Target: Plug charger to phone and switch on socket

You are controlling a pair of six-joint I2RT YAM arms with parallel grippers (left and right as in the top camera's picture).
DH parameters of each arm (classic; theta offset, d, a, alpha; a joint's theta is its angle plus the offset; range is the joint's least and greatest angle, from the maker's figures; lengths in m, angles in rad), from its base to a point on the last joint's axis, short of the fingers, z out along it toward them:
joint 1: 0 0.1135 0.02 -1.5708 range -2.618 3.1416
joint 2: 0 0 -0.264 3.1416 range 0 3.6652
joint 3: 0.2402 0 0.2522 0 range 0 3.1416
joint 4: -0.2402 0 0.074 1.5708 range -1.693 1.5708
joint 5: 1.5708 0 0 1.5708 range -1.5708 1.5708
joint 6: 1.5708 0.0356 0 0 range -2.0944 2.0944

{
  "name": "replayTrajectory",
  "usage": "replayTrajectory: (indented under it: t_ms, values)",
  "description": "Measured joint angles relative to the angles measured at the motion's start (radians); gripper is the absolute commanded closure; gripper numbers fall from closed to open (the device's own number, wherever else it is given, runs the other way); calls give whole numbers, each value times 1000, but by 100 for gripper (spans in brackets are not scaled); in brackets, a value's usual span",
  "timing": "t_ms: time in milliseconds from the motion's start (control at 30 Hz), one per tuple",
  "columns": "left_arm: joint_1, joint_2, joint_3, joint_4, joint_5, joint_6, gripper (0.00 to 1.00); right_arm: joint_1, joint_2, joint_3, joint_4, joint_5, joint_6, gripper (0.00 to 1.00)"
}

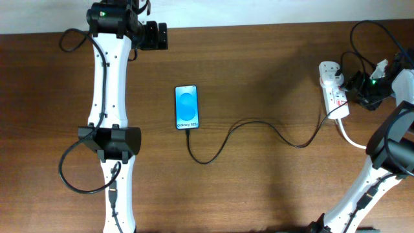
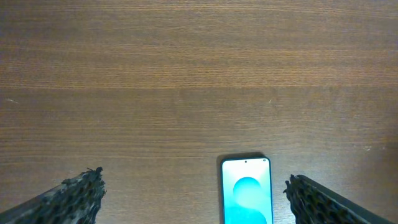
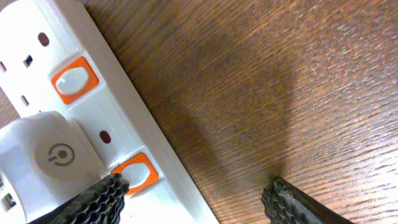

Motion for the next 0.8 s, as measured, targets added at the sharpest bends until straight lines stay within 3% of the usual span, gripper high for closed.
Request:
replayTrajectory:
  t_ms: [800]
  values:
    - [0,0,0,0,0,0,1,-64,5,0,-4,-57,48,24]
